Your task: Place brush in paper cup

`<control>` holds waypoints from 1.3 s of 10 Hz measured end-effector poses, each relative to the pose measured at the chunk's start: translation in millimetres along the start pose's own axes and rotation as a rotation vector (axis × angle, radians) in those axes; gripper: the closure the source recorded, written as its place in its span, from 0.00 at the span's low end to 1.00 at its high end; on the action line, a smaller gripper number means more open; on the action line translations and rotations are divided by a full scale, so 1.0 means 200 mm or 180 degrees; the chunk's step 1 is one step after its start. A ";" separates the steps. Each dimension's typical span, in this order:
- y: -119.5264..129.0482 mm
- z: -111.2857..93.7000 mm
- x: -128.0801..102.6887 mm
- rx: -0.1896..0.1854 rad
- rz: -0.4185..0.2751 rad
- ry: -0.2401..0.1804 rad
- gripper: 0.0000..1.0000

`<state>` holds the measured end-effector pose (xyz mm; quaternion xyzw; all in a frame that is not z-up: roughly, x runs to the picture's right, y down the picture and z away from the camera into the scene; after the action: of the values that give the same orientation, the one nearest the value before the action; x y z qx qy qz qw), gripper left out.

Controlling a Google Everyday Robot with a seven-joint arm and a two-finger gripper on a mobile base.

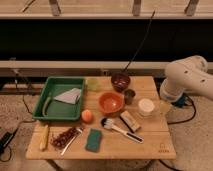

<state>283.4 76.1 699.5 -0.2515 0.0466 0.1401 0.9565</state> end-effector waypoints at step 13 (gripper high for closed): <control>0.06 0.13 0.06 -0.0141 0.0172 -0.0161 0.20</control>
<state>291.0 102.2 713.5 -0.2676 0.0261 0.1732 0.9475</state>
